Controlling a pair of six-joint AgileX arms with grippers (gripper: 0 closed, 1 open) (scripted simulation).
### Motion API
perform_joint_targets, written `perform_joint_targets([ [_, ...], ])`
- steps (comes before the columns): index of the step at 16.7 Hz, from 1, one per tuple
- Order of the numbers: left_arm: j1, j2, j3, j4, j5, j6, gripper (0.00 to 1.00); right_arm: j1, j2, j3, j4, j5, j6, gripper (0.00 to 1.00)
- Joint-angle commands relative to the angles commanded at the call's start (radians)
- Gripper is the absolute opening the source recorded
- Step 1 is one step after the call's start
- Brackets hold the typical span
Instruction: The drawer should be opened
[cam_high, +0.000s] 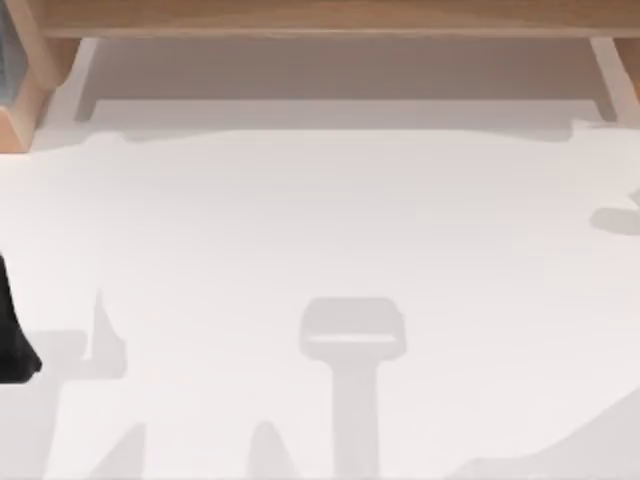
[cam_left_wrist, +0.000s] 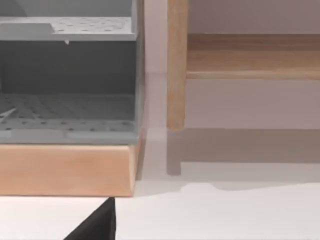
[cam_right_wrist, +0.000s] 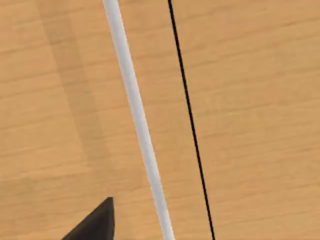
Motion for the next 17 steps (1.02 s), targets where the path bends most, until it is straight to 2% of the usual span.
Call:
perform_joint_targets([
  [3,0.000,0.000,0.000,0.000,0.000,0.000,1.00,0.013,0.110,0.050,0.065,0.014,-0.147,1.00],
  [5,0.000,0.000,0.000,0.000,0.000,0.000,1.00,0.018,0.144,0.066,0.086,0.019,-0.191,1.00],
  [11,0.000,0.000,0.000,0.000,0.000,0.000,1.00,0.014,0.146,0.067,0.086,0.019,-0.196,1.00],
  [17,0.000,0.000,0.000,0.000,0.000,0.000,1.00,0.040,0.195,0.172,0.032,0.042,-0.198,1.00],
])
